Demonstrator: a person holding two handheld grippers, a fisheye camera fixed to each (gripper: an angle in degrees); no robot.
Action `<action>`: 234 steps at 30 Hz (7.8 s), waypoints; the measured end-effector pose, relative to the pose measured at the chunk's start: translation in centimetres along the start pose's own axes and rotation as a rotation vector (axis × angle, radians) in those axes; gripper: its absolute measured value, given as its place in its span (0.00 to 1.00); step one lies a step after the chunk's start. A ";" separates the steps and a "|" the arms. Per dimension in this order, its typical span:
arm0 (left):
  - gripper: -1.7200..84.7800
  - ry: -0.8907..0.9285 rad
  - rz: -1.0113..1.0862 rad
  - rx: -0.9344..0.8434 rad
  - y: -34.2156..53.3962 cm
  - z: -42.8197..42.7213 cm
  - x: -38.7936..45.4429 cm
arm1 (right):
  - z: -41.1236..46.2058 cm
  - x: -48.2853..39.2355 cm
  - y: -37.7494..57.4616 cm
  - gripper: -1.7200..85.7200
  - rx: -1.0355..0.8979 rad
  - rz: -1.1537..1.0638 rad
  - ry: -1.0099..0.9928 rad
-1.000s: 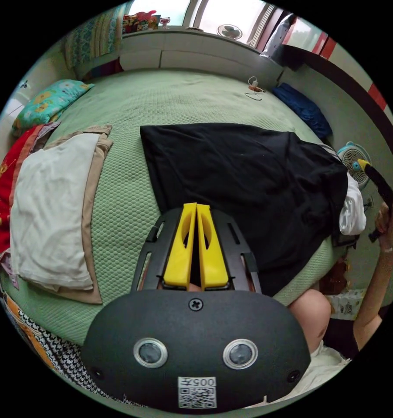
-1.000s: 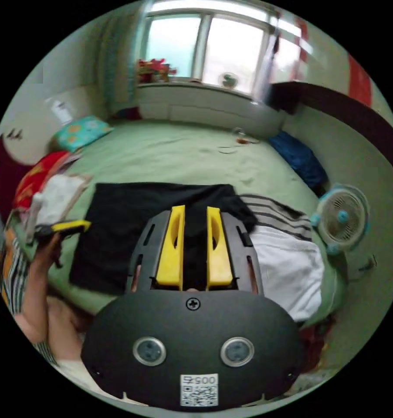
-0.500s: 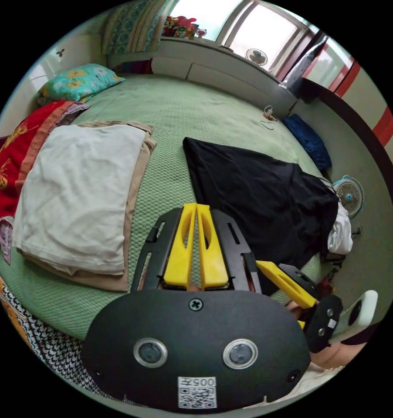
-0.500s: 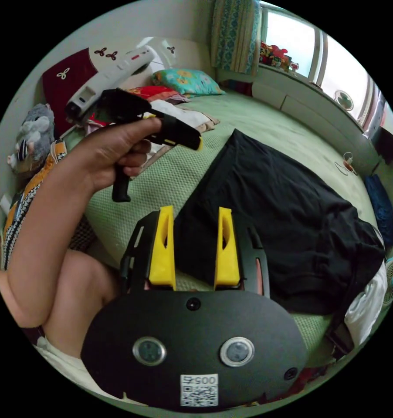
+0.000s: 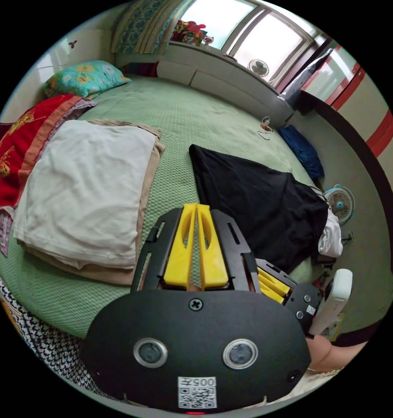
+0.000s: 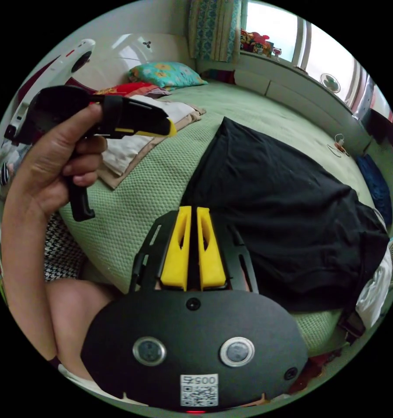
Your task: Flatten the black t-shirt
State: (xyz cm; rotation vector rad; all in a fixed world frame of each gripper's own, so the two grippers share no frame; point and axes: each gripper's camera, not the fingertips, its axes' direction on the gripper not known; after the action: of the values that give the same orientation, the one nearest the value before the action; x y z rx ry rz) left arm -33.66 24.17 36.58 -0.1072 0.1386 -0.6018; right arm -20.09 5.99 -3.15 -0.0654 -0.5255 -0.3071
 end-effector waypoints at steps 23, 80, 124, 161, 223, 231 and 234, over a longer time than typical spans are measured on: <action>0.01 -0.054 -0.046 0.034 5.0 -5.1 1.0 | -2.4 -0.4 2.0 0.06 0.025 0.019 -0.437; 0.10 -0.122 0.377 -0.171 26.5 -3.2 32.9 | -20.5 27.8 18.7 0.01 0.139 0.394 -0.050; 0.08 -0.109 0.327 -0.020 20.7 -13.8 37.3 | -17.9 16.0 12.7 0.15 -0.009 -0.221 0.137; 0.18 -0.039 0.185 -0.114 9.9 -16.1 25.0 | -19.5 27.9 -0.3 0.10 0.023 -0.006 0.132; 0.24 -0.169 0.467 -0.184 10.1 -7.0 26.3 | -14.4 18.1 4.7 0.05 -0.143 -0.841 0.323; 0.14 -0.207 0.408 -0.142 8.9 -3.6 25.0 | -21.4 31.4 -0.5 0.00 0.037 -0.165 0.242; 0.15 -0.182 0.403 -0.127 7.5 -3.2 25.0 | -24.5 40.6 -1.1 0.00 0.093 0.167 0.368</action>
State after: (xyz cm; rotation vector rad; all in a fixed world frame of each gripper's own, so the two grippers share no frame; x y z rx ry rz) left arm -9.63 15.88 29.90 -0.2496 0.0197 -0.1787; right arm 24.75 -9.49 -3.95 0.0374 -0.1666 -0.1255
